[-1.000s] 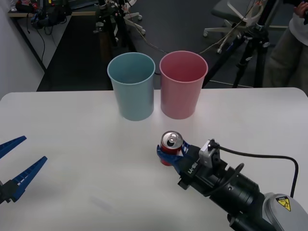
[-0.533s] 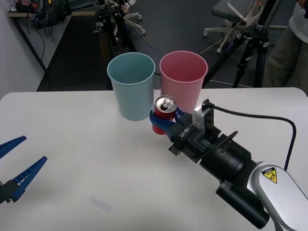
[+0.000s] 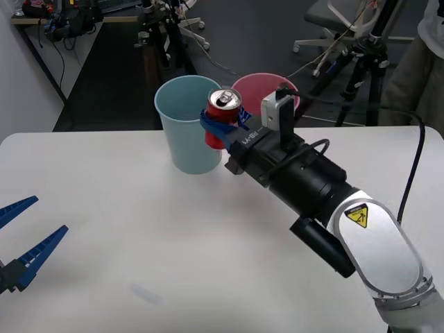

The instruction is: Grasp the object on the table and drop it into the matching bin: aluminum can to the light blue bin, PET bottle to the pink bin.

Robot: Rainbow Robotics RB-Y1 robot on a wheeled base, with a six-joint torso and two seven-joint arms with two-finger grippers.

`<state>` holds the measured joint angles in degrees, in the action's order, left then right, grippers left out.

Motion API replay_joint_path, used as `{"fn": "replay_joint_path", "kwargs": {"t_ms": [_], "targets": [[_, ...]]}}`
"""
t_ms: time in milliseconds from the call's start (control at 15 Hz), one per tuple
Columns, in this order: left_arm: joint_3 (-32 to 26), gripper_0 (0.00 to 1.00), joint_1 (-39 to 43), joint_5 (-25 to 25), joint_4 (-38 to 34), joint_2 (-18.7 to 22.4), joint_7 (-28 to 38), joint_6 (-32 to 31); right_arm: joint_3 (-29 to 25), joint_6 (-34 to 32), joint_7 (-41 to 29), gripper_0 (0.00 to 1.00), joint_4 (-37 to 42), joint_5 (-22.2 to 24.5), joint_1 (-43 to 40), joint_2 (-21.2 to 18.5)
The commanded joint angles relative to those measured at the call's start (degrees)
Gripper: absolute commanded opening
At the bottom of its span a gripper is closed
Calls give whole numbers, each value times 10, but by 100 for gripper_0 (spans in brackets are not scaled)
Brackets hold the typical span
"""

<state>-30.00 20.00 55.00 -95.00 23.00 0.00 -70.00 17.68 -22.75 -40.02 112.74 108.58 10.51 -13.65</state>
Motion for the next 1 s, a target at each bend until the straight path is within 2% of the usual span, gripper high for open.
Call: {"fn": "replay_joint_path", "kwargs": {"t_ms": [67, 400, 667, 800, 1000], "targets": [[0, 100, 0, 0, 0, 0, 0, 0, -2, 0, -82, 0, -22, 75, 37, 9], [0, 100, 0, 0, 0, 0, 0, 0, -25, 0, -173, 0, -115, 189, 136, 57], [0, 100, 0, 0, 0, 0, 0, 0, -50, 0, -211, 0, -193, 254, 203, 88], [0, 100, 0, 0, 0, 0, 0, 0, -66, 1, -212, 0, -241, 264, 237, 106], [0, 100, 0, 0, 0, 0, 0, 0, -69, 25, -215, 0, -312, 268, 288, 112]]}}
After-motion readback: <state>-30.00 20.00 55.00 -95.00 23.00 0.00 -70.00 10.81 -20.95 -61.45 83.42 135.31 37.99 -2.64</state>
